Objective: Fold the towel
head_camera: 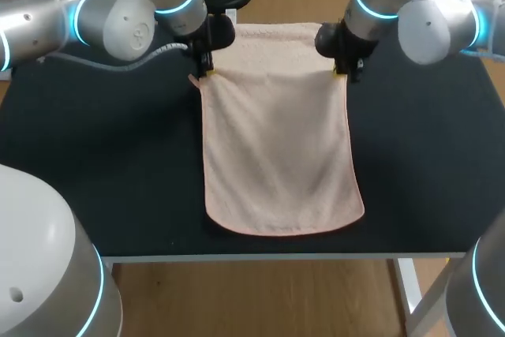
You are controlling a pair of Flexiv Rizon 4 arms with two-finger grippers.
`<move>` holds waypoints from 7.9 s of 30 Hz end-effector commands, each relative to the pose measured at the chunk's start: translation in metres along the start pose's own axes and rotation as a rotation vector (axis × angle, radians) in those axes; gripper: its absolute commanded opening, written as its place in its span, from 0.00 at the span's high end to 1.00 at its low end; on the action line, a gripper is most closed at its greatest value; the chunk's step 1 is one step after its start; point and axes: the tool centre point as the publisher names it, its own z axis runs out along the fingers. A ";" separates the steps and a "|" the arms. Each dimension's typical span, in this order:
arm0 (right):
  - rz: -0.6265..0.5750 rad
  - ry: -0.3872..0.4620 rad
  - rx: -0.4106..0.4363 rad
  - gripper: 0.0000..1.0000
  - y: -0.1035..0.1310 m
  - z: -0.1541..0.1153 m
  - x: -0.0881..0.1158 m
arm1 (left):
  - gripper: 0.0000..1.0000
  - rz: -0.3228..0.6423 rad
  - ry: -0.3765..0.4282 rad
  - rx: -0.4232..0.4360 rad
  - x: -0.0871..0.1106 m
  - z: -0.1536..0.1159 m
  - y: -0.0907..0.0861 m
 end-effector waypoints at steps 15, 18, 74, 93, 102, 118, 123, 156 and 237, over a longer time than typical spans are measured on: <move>0.003 -0.296 -0.054 1.00 0.010 -0.147 -0.113 | 1.00 -0.104 -0.412 -0.030 -0.105 -0.118 -0.008; 0.003 -0.349 -0.055 1.00 0.011 -0.158 -0.132 | 1.00 -0.112 -0.468 -0.034 -0.125 -0.123 -0.014; -0.051 -0.356 -0.137 1.00 0.039 -0.218 -0.050 | 1.00 -0.170 -0.525 -0.023 -0.022 -0.207 -0.020; -0.072 -0.200 -0.078 1.00 0.034 -0.168 0.001 | 1.00 -0.191 -0.362 -0.089 0.033 -0.159 -0.006; -0.044 -0.108 -0.037 1.00 0.025 -0.123 0.018 | 1.00 -0.193 -0.241 -0.110 0.048 -0.110 -0.006; 0.035 -0.047 -0.018 1.00 0.017 -0.053 0.003 | 1.00 -0.217 -0.139 -0.172 0.016 -0.044 0.007; 0.055 -0.036 0.005 1.00 0.012 -0.034 -0.008 | 1.00 -0.182 -0.128 -0.186 -0.005 -0.024 0.007; 0.183 -0.158 0.092 0.00 0.000 0.008 -0.047 | 0.00 -0.189 -0.074 -0.214 -0.057 0.030 0.013; 0.256 -0.206 -0.179 0.00 -0.001 -0.038 -0.026 | 0.00 -0.091 0.361 0.763 -0.004 -0.064 0.044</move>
